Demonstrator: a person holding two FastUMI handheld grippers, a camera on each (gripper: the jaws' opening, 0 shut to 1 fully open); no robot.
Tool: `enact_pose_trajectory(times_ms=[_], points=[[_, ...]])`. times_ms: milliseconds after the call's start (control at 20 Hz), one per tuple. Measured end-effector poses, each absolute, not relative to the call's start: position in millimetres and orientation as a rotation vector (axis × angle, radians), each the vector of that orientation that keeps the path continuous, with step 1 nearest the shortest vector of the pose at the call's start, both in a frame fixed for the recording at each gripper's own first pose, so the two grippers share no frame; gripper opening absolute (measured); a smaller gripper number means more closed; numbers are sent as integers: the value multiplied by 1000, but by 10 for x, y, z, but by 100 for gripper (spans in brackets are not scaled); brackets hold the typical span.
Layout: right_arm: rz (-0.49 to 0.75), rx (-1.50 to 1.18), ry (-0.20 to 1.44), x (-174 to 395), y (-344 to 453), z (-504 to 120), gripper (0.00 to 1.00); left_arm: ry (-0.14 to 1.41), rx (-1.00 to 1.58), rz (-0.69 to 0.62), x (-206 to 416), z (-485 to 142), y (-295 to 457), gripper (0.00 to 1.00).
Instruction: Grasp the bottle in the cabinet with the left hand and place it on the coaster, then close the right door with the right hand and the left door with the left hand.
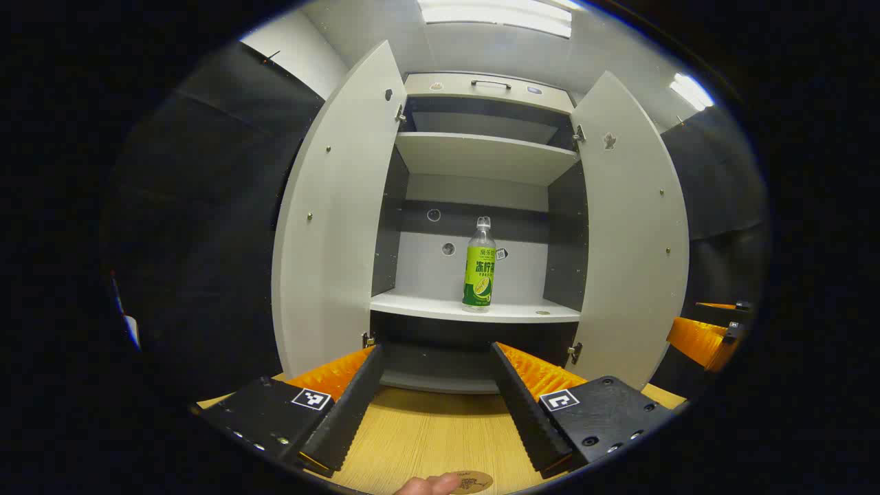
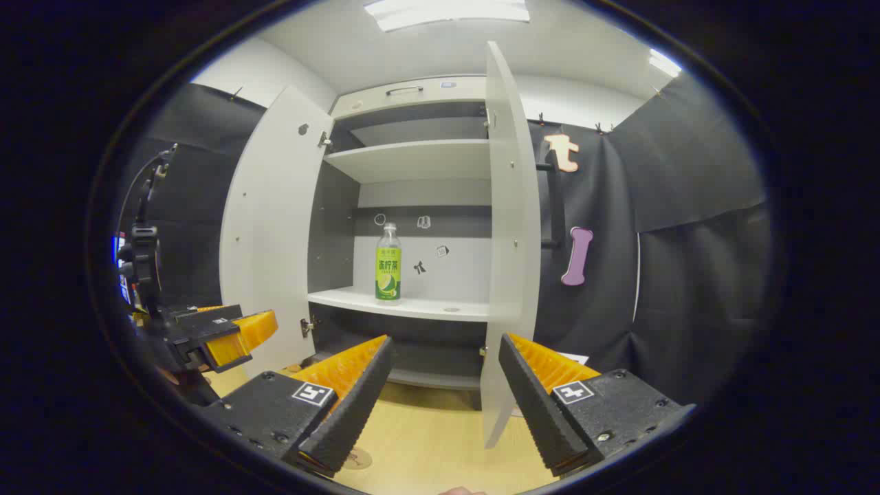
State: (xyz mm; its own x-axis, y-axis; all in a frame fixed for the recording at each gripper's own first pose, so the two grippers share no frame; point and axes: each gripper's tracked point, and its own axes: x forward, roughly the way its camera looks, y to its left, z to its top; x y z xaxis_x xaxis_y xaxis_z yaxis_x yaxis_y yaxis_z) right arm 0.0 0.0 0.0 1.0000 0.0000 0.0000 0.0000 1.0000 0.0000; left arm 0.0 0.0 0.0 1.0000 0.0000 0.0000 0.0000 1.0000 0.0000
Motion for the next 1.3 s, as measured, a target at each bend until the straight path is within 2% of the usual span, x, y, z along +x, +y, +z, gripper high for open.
enact_pose_trajectory(times_ms=[500, 750, 1000, 1300], points=[[-5, 20, 19, 3, -50, -47, 100, 4, 8, 10, 26, 2, 18, 94], [-15, 25, 23, -4, -64, -45, 100, 40, 7, -26, 164, -9, -80, 95], [-32, 20, 22, -43, -104, -24, 99, 52, 7, -166, 653, 172, -399, 94], [-78, 31, 20, -105, -226, -10, 100, 12, 52, -234, 1640, 484, -672, 94]])
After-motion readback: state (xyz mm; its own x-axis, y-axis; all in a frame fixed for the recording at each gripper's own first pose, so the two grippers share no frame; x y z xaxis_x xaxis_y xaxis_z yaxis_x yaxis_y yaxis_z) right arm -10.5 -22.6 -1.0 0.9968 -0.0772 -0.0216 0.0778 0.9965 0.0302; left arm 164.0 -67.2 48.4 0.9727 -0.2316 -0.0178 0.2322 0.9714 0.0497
